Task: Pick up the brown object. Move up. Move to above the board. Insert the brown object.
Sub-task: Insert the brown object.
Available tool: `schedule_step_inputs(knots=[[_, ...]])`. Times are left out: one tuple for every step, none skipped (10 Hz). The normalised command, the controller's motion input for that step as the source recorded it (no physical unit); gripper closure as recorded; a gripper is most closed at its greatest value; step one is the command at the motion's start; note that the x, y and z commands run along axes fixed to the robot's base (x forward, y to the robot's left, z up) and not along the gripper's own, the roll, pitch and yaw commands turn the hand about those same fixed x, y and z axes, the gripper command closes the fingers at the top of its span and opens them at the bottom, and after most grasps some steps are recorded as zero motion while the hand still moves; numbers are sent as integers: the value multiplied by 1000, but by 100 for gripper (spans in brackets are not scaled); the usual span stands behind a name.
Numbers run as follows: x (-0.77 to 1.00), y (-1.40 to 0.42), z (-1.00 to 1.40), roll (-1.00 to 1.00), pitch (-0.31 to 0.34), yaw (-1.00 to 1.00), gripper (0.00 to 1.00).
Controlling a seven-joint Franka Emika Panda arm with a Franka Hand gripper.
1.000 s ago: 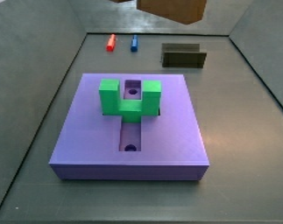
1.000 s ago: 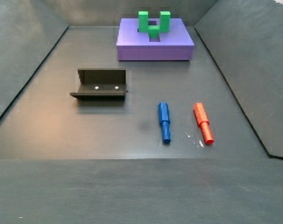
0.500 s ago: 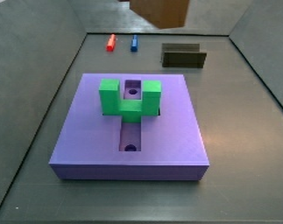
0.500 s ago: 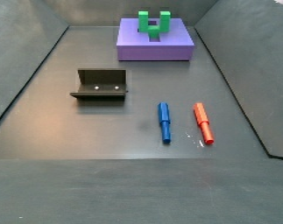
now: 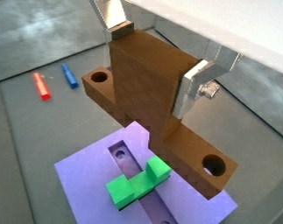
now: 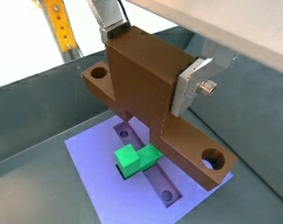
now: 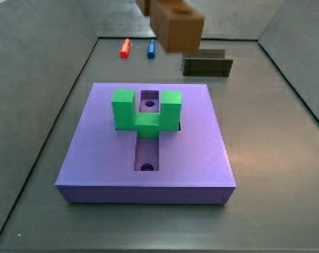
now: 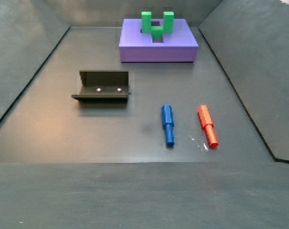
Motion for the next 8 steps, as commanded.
schedule_step_inputs(knots=[[117,-197,-391,46,-6,-680,100],[106,-177,-377,44,0,-686,100],[0,-63,-326,36,50,-469,100],[-86,-31,-289,77,41,-277,100],[-186,-14,-314,106,20,-180,100],[-186,-14,-371,50,6,-160,100],[-191,-49,-403,24,0,-157,100],[-111,-134,-440,0,0,-194,100]])
